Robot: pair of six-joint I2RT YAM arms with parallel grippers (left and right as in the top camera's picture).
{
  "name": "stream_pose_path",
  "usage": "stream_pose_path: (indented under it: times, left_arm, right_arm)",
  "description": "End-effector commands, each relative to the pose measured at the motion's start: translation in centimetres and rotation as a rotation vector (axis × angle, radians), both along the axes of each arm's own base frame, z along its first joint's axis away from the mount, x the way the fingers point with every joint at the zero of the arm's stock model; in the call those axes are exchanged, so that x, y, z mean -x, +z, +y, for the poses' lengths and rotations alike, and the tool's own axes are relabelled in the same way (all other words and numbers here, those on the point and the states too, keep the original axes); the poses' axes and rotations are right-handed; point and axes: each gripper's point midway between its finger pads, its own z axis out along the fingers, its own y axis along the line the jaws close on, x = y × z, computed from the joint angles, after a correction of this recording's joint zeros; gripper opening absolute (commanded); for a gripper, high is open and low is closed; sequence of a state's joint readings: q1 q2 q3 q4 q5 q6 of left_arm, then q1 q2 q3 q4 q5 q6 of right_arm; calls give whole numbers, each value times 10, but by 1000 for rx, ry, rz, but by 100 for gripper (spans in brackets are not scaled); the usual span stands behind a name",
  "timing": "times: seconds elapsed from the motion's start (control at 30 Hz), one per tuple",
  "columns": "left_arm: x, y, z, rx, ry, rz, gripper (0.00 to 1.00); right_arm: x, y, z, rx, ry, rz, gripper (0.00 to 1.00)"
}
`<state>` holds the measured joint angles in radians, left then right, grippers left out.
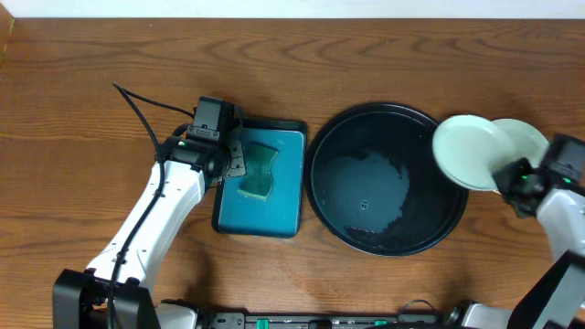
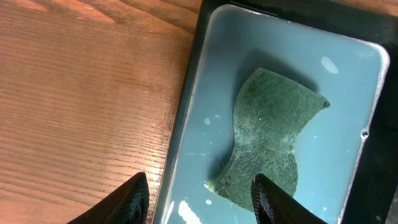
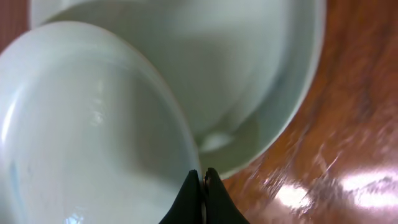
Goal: Clean dirty plates on tray and stack at the side
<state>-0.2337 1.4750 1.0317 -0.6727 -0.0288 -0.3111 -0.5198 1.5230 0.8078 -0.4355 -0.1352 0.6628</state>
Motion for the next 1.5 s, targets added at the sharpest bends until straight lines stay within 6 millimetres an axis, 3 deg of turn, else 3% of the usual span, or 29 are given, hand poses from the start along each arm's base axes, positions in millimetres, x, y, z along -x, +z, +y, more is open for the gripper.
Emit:
stream_pose_path:
  times: [0.0, 0.23, 0.27, 0.33, 0.4, 0.6, 0.87, 1.13, 1.3, 1.37, 1.47]
  left_arm:
    - [1, 3, 3, -1, 11, -9, 55]
    - [1, 3, 3, -1, 11, -9, 54]
    - [1, 3, 3, -1, 11, -9, 54]
    - [2, 2, 3, -1, 11, -7, 55]
    - [2, 2, 3, -2, 11, -6, 55]
    - [2, 2, 3, -2, 11, -6, 55]
    - [2, -1, 3, -4, 11, 3, 55]
    - [1, -9, 10, -52, 19, 21, 60]
    - [7, -11, 15, -67, 27, 46, 71]
    - [10, -12, 17, -71, 31, 64, 78]
    - [18, -15, 25, -69, 79, 100, 79]
  right_arm:
    - [3, -9, -7, -110, -55, -30, 1]
    - [17, -19, -36, -115, -151, -24, 1]
    - [16, -17, -39, -112, -155, -37, 5]
    - [15, -16, -42, -109, -160, -52, 44]
    - [15, -16, -42, -110, -160, -53, 62]
    - [7, -13, -33, -146, -106, -88, 69]
    - [-24, 7, 13, -215, 213, -243, 77]
    - [-53, 18, 89, -140, 644, -318, 83]
    - [-58, 11, 124, -5, 819, -201, 98]
    - [-58, 10, 132, 70, 868, -117, 99]
    - [-57, 17, 148, 154, 937, -24, 99]
